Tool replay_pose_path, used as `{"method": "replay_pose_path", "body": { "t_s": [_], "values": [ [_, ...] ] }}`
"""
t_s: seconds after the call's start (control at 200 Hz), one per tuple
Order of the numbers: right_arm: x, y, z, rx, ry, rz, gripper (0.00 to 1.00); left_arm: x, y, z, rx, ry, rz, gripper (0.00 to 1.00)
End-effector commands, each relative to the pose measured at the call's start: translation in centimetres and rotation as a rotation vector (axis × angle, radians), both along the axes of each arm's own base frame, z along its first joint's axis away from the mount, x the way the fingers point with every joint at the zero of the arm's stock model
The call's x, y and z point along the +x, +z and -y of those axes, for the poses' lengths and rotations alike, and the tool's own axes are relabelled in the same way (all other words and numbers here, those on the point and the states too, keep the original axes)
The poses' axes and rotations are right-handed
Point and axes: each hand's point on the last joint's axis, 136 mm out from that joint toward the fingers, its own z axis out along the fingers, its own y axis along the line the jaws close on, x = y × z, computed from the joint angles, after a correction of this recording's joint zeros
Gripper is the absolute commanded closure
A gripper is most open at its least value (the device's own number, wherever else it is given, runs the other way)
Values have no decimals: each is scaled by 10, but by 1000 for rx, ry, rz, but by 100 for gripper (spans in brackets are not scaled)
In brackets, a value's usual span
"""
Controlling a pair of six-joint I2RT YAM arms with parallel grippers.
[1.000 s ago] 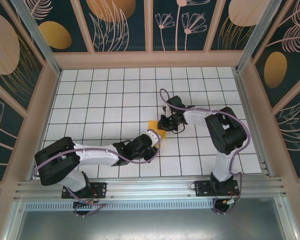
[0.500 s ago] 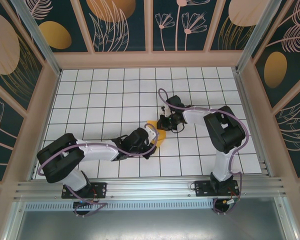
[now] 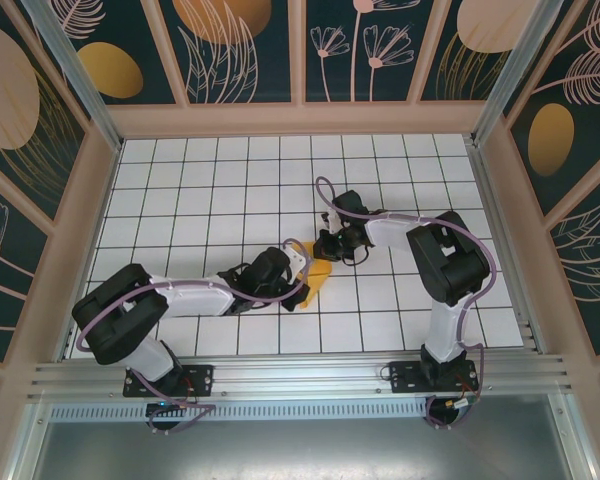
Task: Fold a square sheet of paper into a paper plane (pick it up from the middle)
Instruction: Third fold the triangle at the center of the table.
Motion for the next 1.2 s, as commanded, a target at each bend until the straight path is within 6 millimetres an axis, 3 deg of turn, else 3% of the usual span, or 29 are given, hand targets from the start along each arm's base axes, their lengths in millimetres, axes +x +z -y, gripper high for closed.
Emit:
{"method": "replay_pose_path", "body": {
  "t_s": [0.0,0.48,1.196],
  "values": [
    [-12,-25,8,-60,21,-56,95,6,-1,1,-3,-3,-11,94],
    [-13,-26,6,-51,20,-64,95,22,-4,-5,12,17,-14,93],
    [-13,-26,5,-44,9,-69,95,19,-25,-13,45,63,-70,92]
  ]
}}
